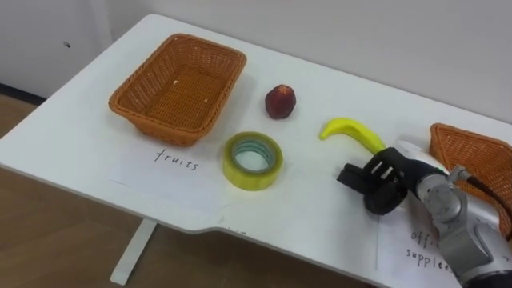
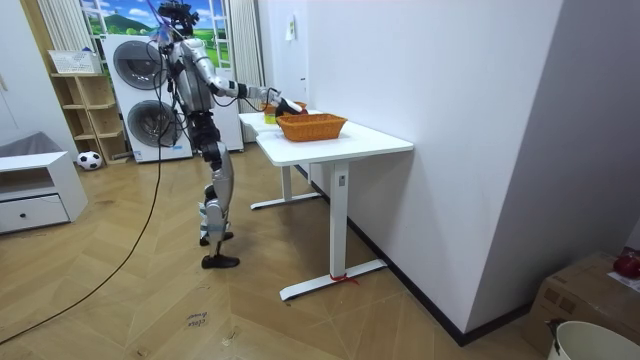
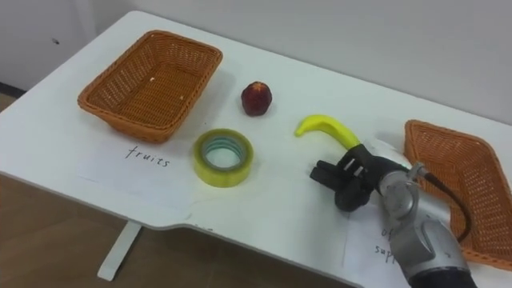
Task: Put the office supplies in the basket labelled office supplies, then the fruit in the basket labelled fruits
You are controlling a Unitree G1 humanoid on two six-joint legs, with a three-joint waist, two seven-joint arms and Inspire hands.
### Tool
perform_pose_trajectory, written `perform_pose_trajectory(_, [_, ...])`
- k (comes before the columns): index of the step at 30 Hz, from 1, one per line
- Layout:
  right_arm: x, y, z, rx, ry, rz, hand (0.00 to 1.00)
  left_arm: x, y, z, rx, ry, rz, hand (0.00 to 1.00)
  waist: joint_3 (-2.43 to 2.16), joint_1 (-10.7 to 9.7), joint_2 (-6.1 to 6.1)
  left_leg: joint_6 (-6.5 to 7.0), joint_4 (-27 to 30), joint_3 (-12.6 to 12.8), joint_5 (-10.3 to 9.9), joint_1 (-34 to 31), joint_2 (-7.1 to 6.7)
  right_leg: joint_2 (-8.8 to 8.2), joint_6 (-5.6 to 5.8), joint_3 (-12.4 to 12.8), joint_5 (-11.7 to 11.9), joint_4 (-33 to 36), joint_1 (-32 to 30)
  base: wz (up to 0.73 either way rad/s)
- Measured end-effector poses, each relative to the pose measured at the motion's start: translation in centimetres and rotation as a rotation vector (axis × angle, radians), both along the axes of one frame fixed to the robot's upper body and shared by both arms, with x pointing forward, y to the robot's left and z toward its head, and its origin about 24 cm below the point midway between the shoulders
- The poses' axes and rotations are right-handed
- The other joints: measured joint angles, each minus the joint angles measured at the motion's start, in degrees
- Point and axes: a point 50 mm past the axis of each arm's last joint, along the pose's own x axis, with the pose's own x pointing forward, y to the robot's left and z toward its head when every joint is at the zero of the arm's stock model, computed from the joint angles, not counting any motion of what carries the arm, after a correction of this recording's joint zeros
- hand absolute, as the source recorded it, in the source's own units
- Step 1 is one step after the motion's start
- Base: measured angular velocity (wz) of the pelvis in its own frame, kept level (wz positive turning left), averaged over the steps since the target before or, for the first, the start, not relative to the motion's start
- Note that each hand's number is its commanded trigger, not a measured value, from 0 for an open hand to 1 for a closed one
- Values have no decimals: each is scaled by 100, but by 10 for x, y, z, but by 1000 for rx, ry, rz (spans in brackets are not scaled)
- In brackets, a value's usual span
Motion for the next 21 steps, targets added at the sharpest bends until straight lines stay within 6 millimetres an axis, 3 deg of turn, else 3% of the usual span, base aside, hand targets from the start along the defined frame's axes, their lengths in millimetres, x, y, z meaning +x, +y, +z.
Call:
perform_pose_trajectory(7, [1,1,2,19,-10,4,100,0,-1,0,-2,3,-14,0,6,-20,9,0,-1,19,-1,-27,0,0,0,18,0,7,-35,0])
perform_pose_trajectory(15, [1,8,22,60,-92,39,100,-1,-2,-1,-11,4,-10,0,15,-138,100,1,8,40,3,-116,-8,8,0,186,0,13,-193,-6])
perform_pose_trajectory(21, [-4,23,36,206,-131,96,100,-5,-1,-1,-14,0,16,0,-17,-223,159,4,-39,117,7,-71,-18,-1,2,332,-1,13,-237,-9])
